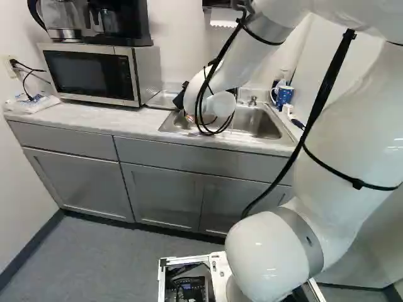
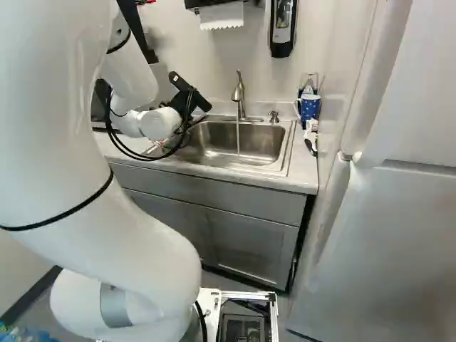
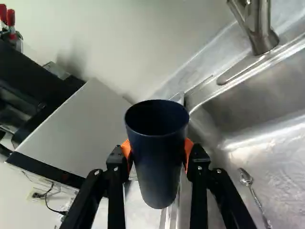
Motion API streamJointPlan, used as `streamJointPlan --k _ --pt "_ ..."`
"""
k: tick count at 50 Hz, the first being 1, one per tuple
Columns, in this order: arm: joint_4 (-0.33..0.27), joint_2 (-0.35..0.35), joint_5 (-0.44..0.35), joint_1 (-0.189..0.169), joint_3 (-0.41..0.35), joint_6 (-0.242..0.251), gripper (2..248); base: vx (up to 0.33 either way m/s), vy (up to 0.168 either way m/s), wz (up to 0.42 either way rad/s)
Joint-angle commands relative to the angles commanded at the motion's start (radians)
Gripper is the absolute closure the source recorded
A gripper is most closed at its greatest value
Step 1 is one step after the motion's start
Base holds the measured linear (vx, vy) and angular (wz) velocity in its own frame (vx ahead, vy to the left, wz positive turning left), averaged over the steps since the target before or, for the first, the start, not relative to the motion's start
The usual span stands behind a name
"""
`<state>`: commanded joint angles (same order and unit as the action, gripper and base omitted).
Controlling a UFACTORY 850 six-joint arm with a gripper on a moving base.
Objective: Rinse the cup and place it in the tray
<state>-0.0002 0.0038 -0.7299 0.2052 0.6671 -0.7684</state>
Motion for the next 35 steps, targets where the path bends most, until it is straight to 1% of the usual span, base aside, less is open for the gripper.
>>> streamJointPlan --k 35 --pt "0.0 0.0 0.0 0.0 0.0 0.368 127 0.0 0.0 0.0"
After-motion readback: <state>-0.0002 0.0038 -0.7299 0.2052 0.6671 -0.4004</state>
